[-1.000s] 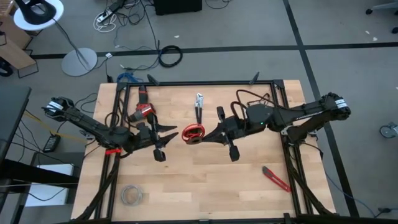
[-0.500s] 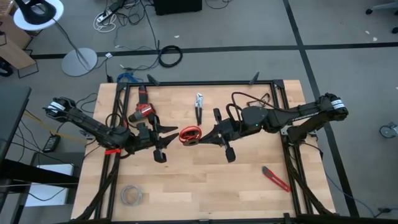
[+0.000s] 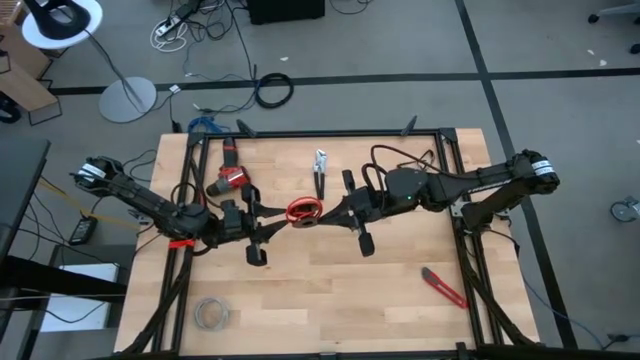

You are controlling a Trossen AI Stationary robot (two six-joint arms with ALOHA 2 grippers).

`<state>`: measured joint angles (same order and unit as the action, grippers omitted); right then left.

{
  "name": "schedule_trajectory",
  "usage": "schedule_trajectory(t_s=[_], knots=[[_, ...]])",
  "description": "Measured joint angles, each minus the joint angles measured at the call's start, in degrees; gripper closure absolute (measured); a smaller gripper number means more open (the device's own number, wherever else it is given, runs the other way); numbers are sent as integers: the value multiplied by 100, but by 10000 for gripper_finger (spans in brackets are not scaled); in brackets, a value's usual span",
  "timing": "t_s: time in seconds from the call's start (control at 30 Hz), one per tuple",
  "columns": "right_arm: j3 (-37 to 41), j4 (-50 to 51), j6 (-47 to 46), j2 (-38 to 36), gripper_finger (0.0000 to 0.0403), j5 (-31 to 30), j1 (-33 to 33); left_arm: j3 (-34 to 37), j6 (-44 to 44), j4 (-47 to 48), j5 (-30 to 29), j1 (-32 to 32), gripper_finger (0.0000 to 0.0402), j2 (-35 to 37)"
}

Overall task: Coil cords
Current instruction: Uncoil the red wire from the black spool

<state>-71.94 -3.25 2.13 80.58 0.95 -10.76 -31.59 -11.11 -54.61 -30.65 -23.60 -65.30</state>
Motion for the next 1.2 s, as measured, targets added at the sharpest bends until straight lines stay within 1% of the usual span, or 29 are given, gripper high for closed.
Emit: schedule_trajectory(t_s=[0.23,0.4,0.57,0.8,1.0,1.2], knots=[[0,25,48,0,403,24,15,-2,0,-9,175,-2,289,0],[0,31,48,0,403,24,15,-2,0,-9,416,2,299,0],[0,39,52,0,403,24,15,-2,62,-7,434,46,310,0],[0,48,55,-2,403,22,15,-2,296,0,438,181,311,-1],[0,61,57,-4,403,22,15,-27,385,-97,439,263,311,-229],[0,90,59,-4,403,20,15,-228,381,-179,480,306,311,-514]])
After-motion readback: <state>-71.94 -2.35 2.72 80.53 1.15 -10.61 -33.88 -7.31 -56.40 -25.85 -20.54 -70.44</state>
